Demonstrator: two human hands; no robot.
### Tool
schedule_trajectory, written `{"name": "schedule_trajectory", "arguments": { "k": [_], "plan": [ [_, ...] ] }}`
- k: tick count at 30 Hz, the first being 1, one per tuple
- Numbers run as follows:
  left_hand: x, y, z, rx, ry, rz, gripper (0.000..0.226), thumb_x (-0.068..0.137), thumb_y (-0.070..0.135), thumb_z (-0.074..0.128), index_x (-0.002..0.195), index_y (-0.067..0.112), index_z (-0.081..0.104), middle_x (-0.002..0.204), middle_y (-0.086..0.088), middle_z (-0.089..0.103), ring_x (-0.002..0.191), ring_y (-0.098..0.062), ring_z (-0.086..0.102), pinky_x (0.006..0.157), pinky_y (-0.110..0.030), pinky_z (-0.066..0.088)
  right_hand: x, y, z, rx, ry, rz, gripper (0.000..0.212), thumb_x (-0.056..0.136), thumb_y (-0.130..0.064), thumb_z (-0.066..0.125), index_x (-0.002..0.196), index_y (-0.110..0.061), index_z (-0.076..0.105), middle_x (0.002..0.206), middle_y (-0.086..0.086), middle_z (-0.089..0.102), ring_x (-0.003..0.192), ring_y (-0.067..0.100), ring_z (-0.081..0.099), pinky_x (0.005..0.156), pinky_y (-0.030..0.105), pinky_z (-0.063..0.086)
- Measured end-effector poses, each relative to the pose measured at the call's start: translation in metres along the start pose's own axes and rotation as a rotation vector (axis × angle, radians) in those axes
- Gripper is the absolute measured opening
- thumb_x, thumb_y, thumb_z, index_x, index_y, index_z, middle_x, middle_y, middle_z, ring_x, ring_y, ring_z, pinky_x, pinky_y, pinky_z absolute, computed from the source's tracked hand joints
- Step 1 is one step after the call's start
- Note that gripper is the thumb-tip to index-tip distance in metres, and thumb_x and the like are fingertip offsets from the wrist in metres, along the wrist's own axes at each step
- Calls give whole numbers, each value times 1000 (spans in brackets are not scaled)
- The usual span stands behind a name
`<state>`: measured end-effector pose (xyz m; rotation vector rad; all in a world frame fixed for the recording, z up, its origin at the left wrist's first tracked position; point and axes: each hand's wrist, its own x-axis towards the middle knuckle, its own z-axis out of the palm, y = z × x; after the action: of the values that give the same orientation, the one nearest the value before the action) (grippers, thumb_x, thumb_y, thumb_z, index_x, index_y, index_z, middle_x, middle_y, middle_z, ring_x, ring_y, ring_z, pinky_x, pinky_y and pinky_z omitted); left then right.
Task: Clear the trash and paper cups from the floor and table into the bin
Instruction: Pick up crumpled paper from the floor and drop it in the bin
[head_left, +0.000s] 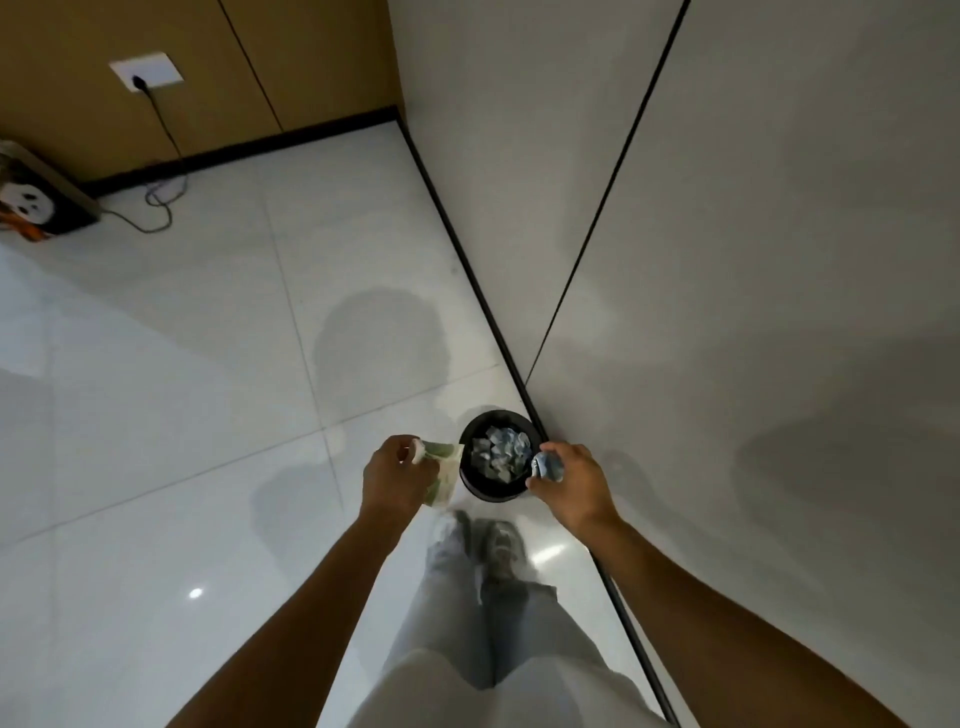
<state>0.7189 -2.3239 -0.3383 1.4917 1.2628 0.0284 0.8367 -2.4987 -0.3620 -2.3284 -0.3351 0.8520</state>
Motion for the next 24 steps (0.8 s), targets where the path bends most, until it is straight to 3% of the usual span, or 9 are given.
{"name": "schedule_trajectory", "arguments": {
  "k": [3,6,11,17,24],
  "plan": [
    [32,-8,15,41,-5,-60,29,83,5,61,110,12,59,101,-4,60,86,-21,59,60,-22,47,27,14,12,3,2,49,46,76,-11,76,119,-6,61,115,15,56,106,29,58,87,27,45],
    [58,-16,28,68,-15,-107,26,81,4,60,104,15,59,97,-3,62,87,-24,61,70,-32,52,52,24,22,-22,-19,112,45,78,-18,73,121,-13,59,117,10,54,107,25,56,86,26,44],
    [102,-39,51,97,-39,-125,27,83,5,60,108,15,56,93,-1,59,80,-19,59,66,-26,51,112,34,49,-4,-17,119,50,83,-24,70,129,-14,53,122,8,55,112,22,55,86,23,42],
    [134,-74,70,138,-75,-183,24,84,8,60,104,19,55,91,2,60,82,-19,60,72,-33,54,155,62,79,-42,-105,202,65,86,-23,67,143,-18,38,144,7,43,131,23,42,100,26,36],
    [146,-93,94,168,-104,-255,26,84,10,61,109,15,56,97,-5,62,85,-22,61,77,-36,57,159,79,80,-32,-110,241,55,87,-17,66,138,-12,46,136,9,50,127,22,45,95,18,30]
  ]
}}
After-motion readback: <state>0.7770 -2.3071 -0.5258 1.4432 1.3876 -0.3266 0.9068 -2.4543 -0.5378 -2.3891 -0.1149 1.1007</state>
